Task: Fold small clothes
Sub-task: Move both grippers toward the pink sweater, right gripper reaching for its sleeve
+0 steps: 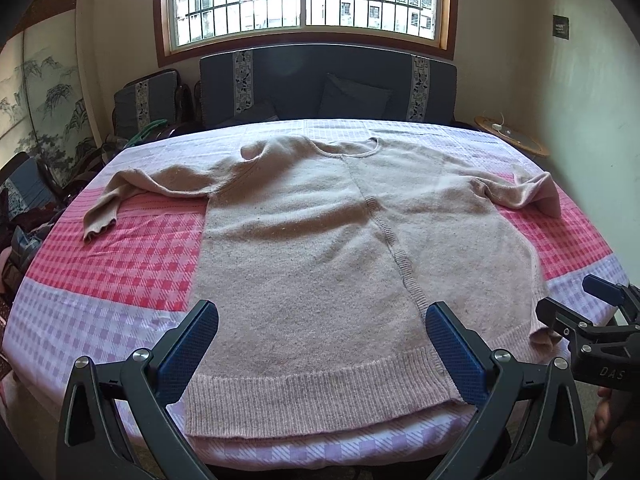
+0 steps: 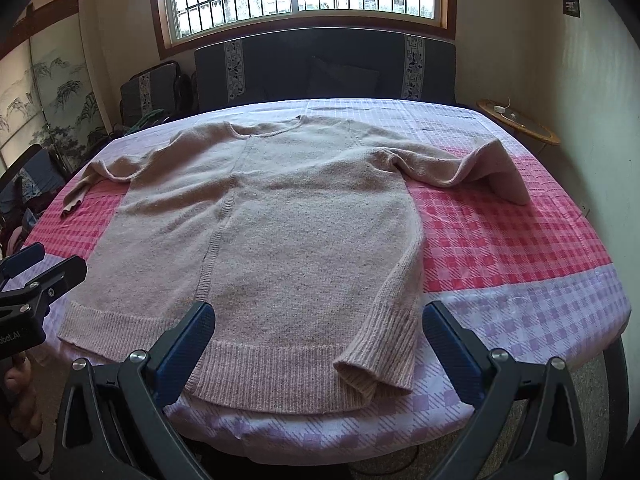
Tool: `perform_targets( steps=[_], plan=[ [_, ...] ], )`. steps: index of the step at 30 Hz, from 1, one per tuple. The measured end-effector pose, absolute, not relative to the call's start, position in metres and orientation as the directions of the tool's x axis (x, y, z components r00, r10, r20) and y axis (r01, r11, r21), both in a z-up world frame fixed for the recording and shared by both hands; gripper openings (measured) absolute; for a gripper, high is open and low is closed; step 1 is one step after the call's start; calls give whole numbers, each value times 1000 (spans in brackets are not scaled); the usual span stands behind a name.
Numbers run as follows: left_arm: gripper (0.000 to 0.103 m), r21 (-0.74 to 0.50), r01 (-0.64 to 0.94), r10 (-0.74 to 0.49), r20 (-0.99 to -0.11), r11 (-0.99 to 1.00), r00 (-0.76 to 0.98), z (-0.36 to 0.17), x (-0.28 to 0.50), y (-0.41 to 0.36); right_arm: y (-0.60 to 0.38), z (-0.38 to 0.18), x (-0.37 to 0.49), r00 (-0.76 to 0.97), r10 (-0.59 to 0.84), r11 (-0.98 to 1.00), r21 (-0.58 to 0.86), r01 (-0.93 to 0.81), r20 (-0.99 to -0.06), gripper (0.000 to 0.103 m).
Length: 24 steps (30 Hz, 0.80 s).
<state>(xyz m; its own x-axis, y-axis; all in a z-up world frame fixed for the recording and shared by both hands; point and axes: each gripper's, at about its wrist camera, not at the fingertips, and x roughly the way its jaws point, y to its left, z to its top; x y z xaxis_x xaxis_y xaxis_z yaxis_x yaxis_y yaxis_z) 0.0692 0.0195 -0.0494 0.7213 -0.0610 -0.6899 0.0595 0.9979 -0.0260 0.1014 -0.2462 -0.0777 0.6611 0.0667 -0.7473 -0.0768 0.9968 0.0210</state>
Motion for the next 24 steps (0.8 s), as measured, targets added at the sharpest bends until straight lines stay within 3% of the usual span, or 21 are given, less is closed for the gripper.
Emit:
perform_targets(
  steps=[9, 24],
  plan=[
    [103, -36, 62, -69, -683, 997, 727, -50, 81, 16, -262, -83, 117, 644, 58, 998, 39, -43, -763, 103],
    [102, -52, 68, -85, -690, 996, 718, -57, 104, 17, -272, -97, 152, 615, 71, 997, 53, -49, -786, 87]
  ],
)
